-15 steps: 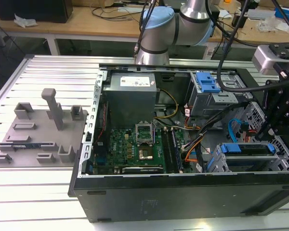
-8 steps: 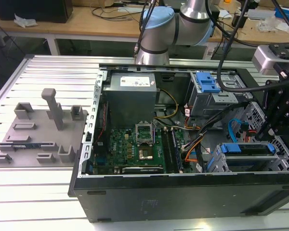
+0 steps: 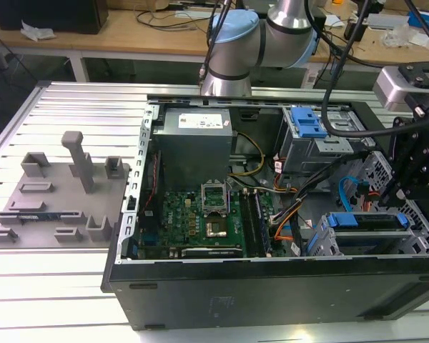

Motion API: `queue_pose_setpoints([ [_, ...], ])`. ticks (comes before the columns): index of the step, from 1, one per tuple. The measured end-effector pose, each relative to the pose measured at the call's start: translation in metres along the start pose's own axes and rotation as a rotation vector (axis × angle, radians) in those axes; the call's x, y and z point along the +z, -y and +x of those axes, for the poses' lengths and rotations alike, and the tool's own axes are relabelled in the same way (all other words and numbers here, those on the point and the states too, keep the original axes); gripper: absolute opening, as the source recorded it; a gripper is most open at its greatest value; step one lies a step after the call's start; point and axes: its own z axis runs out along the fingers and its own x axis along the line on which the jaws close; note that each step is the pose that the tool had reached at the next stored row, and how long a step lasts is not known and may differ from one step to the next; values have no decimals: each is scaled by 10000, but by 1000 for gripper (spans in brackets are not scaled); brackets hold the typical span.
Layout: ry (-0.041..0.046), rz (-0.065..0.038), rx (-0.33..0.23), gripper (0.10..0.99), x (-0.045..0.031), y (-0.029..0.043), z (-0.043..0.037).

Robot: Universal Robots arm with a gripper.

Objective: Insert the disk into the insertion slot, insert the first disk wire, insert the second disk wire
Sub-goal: 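Insert the first disk wire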

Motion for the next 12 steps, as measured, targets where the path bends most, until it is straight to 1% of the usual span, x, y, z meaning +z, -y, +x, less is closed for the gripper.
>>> queue_pose_setpoints([
  [3, 0, 0, 2, 169, 0, 1, 2],
  [6, 0, -10, -69, 169, 1, 26, -1],
  [11, 8, -17, -490, 169, 15, 16, 9],
  [12, 9, -18, -490, 169, 17, 16, 12],
])
